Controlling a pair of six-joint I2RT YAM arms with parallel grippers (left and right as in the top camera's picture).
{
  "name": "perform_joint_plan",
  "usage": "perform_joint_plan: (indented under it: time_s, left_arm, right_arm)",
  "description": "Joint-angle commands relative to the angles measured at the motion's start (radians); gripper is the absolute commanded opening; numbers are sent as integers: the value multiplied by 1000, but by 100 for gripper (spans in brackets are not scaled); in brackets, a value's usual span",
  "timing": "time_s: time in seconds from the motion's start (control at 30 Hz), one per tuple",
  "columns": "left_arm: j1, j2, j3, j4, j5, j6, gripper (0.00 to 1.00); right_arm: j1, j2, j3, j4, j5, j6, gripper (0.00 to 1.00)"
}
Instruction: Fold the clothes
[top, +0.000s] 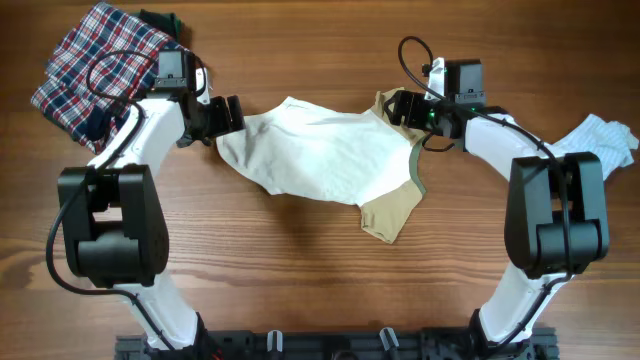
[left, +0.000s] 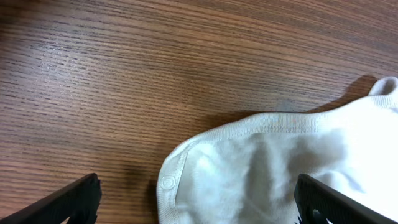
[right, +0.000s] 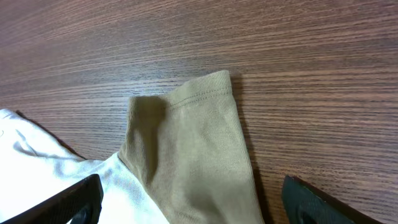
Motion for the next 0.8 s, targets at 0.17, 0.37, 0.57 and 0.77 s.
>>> perform_joint_plan:
  time_s: [0.17,0.37,0.57,0.77]
  left_arm:
    - [-6,13,-2,-32,16,15,100]
    - [-6,13,-3,-56,16,12,100]
    - [-5,13,-6,-56,19,12,100]
    - [-6,13,-6,-56,19,12,100]
  right_arm:
    - [3,24,18,8,6,-19,93]
    - [3,24,18,18,6,-20,96]
    - [3,26,18,29,6,-20,97]
    - [3,70,18,53,-19,-16,96]
